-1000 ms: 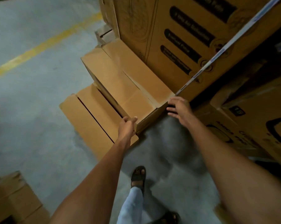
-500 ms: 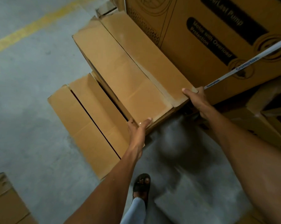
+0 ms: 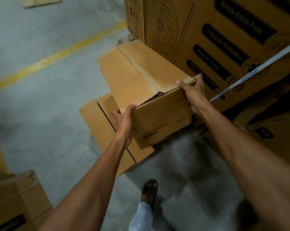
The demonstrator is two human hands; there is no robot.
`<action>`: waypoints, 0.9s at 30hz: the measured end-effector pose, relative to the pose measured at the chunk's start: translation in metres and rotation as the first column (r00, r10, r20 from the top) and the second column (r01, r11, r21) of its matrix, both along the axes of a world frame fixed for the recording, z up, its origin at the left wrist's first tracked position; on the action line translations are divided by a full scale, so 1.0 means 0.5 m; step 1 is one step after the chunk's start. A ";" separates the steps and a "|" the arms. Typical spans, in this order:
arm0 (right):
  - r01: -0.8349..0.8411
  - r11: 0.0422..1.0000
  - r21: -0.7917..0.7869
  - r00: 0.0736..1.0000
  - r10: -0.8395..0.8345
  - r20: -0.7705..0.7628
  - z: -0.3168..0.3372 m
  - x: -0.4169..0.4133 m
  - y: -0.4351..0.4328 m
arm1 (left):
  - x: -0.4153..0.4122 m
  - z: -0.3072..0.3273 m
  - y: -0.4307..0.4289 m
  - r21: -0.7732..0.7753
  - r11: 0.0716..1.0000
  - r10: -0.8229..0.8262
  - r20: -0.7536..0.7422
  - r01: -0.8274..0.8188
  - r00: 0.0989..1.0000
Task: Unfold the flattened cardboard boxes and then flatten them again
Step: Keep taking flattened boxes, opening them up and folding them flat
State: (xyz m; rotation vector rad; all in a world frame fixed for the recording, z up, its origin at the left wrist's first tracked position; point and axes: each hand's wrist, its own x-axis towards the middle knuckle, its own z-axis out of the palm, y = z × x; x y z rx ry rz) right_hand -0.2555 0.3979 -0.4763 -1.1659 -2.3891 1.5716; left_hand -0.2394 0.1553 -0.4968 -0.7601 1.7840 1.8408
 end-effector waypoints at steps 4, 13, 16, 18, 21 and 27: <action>-0.022 0.998 0.055 0.998 0.026 -0.063 0.135 0.066 -0.040 | 0.082 0.121 -0.034 0.031 0.997 0.074 -0.044 -0.072 0.996; 0.029 0.996 0.085 0.948 -0.001 -0.317 0.449 0.378 -0.130 | 0.335 0.444 -0.115 0.016 0.998 0.060 -0.321 -0.058 0.945; 0.072 0.994 0.084 0.899 -0.029 -0.436 0.562 0.537 -0.144 | 0.469 0.565 -0.127 0.023 0.999 0.038 -0.440 -0.031 0.897; 0.091 0.994 0.055 0.864 -0.052 -0.501 0.628 0.645 -0.149 | 0.559 0.644 -0.133 0.035 0.999 0.025 -0.522 -0.008 0.853; 0.134 0.990 0.031 0.806 -0.091 -0.585 0.719 0.787 -0.148 | 0.685 0.751 -0.135 0.040 0.999 0.004 -0.636 0.027 0.772; 0.227 0.974 0.008 0.680 -0.153 -0.717 0.864 1.010 -0.130 | 0.868 0.911 -0.109 0.044 0.991 -0.045 -0.773 0.125 0.632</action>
